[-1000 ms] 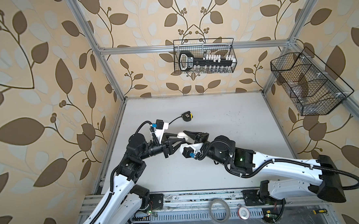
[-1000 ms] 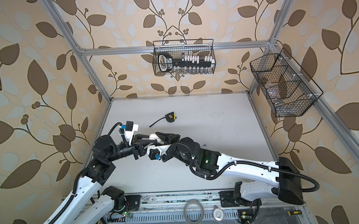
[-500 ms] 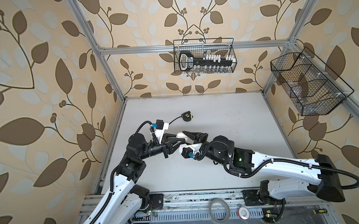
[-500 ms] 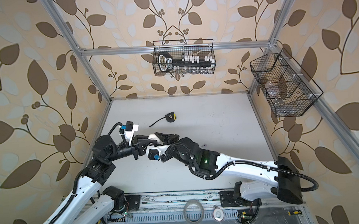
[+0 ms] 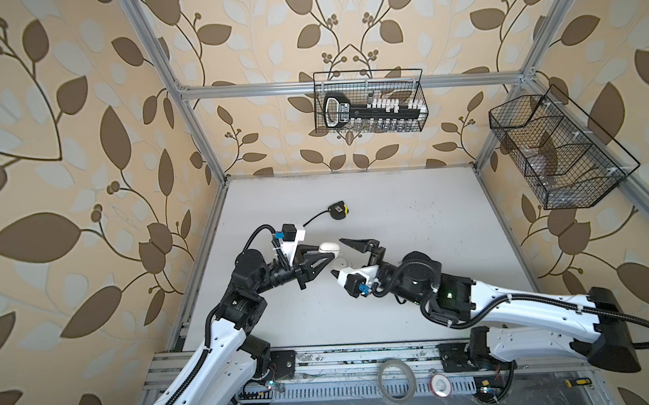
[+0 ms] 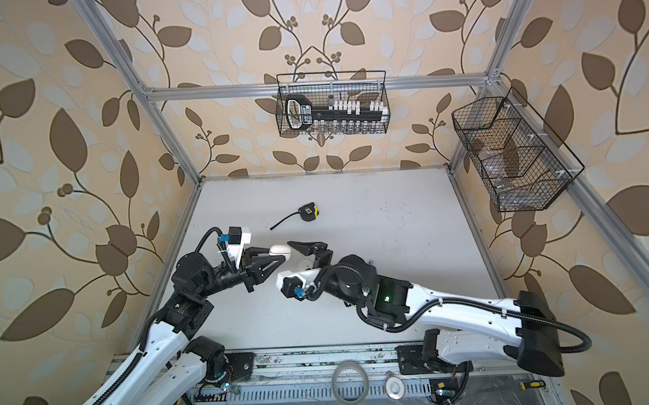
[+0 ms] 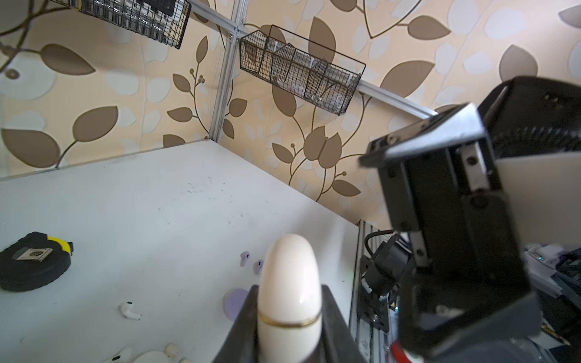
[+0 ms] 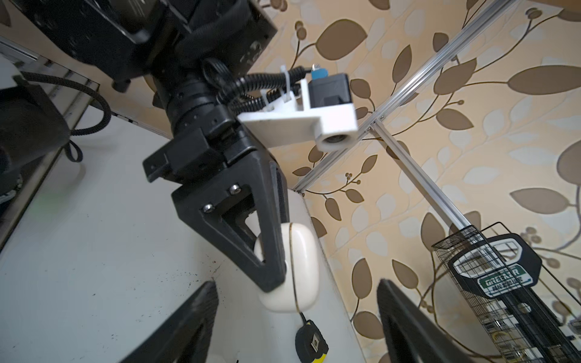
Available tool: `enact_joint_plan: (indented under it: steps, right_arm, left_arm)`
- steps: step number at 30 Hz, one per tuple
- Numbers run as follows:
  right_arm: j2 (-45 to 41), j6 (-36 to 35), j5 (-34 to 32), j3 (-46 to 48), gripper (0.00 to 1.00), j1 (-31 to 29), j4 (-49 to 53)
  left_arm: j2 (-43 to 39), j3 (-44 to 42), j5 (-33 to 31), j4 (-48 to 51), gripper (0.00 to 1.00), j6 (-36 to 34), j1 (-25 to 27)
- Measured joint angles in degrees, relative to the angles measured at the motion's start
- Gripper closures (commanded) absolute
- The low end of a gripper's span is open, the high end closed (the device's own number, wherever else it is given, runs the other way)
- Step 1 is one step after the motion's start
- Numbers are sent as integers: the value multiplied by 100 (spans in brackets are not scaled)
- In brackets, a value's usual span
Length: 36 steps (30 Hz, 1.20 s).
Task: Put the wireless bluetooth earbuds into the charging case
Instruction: 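Grasp the cream case with the left gripper from the right gripper, then push the case lid open with the right gripper while left holds it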
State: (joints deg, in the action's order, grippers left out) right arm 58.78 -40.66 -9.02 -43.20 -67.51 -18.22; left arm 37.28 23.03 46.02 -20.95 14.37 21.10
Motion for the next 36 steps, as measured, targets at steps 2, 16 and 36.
enact_joint_plan:
  steps: [2,16,36]
  right_arm:
    - [-431,258,122,297,23,0,-125]
    - [-219,1714,678,715,41,0,-459]
    - [654,1878,780,111,58,63,-612]
  left_arm:
    - [-52,-319,17,-323,100,-236,0]
    - [-413,-734,807,-992,100,-1604,258]
    - [-579,-715,896,-584,100,-1895,337]
